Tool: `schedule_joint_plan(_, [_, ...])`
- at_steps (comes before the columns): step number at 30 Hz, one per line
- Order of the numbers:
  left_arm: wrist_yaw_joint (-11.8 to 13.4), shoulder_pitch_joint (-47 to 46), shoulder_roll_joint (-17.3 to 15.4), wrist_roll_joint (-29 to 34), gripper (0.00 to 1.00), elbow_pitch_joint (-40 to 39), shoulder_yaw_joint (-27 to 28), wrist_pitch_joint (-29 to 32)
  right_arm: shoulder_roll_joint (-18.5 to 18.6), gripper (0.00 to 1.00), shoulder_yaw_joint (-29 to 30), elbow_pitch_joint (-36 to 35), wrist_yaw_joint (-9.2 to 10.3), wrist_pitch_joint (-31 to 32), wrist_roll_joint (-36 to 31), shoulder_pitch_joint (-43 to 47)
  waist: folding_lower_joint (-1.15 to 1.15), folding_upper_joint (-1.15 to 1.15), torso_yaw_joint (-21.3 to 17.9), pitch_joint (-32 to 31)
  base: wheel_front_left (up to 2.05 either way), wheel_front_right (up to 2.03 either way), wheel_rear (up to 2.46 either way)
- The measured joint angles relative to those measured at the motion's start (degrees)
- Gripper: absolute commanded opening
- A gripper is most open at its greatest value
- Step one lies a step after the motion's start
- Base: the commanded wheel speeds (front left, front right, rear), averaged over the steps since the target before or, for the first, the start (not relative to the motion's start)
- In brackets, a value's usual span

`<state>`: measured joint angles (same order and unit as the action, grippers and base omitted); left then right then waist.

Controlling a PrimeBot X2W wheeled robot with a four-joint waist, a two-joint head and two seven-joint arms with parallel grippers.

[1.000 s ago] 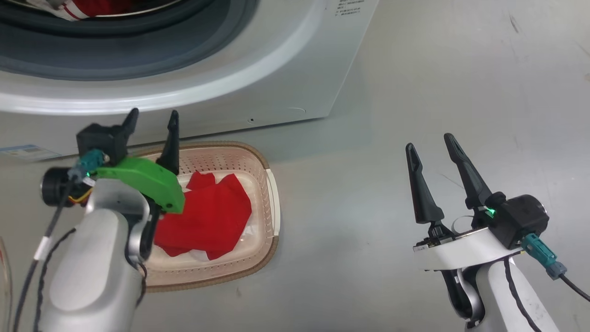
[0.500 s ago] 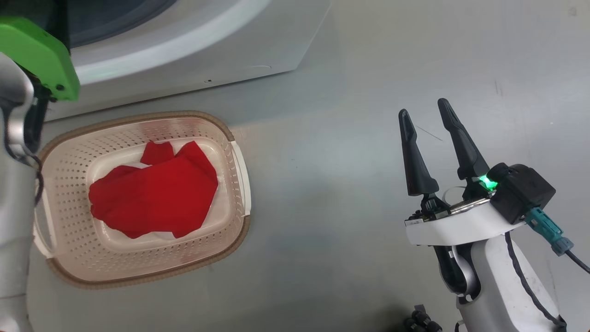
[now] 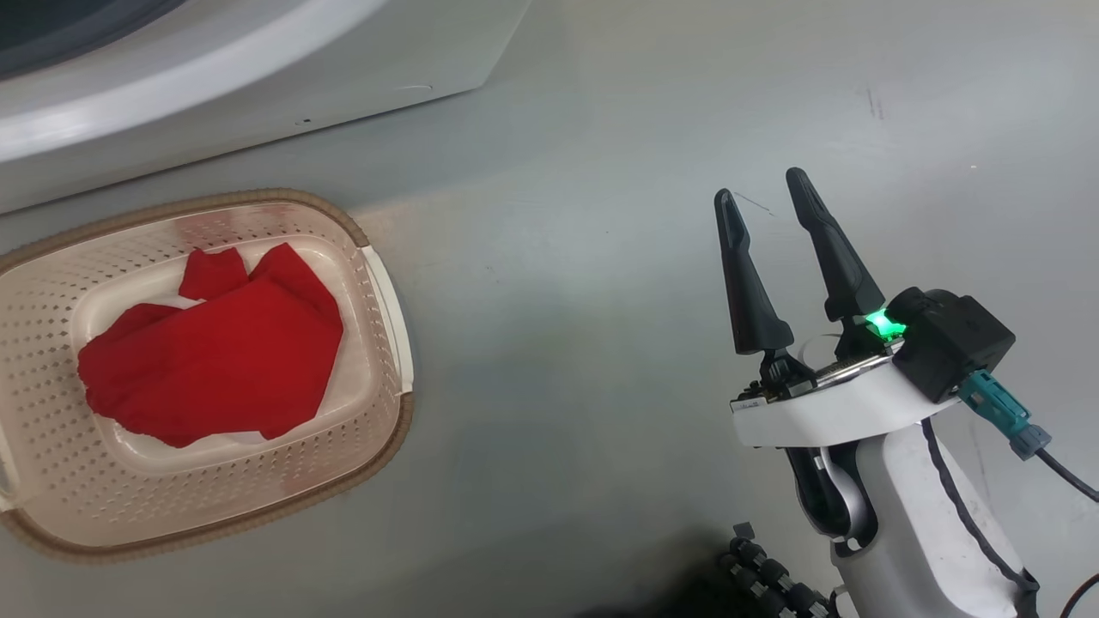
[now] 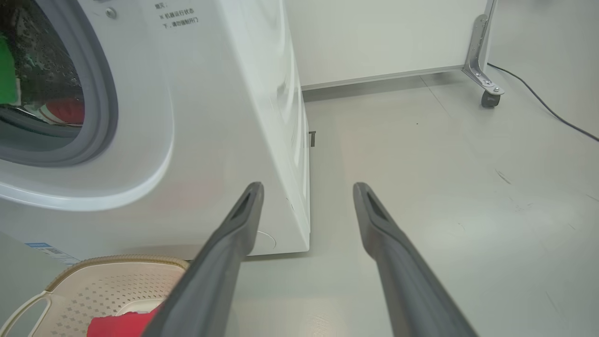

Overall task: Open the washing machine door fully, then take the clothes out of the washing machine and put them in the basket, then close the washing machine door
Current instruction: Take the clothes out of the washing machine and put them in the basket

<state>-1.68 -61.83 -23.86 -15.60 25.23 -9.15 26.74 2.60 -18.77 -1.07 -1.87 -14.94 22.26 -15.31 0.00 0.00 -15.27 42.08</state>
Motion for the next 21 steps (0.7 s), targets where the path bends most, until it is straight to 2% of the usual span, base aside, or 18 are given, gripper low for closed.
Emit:
schedule_joint_plan(7, [-0.66,-4.46,-3.67,1.08,1.0,1.87,0.3,4.43,-0.01,1.0,-1.57,0.37,0.0,0.0,1.15,-0.99,0.0,0.0,-1.97,1.58,0.0,0.0,0.0])
schedule_joint_plan(16, [-1.12,-7.39,-4.75,1.04,1.0,5.41,0.44,12.5,-0.01,1.0,-2.12,0.62,0.48,0.0,2.46,-1.94,0.0,0.0,-3.72,3.23,0.0,0.0,0.0])
schedule_joint_plan(21, [-0.42,-8.72,-5.97,1.07,1.0,7.14,0.73,16.68,-0.02,1.0,-2.2,0.77,0.55,0.0,2.91,-2.08,0.0,0.0,-3.99,3.72,0.0,0.0,0.0])
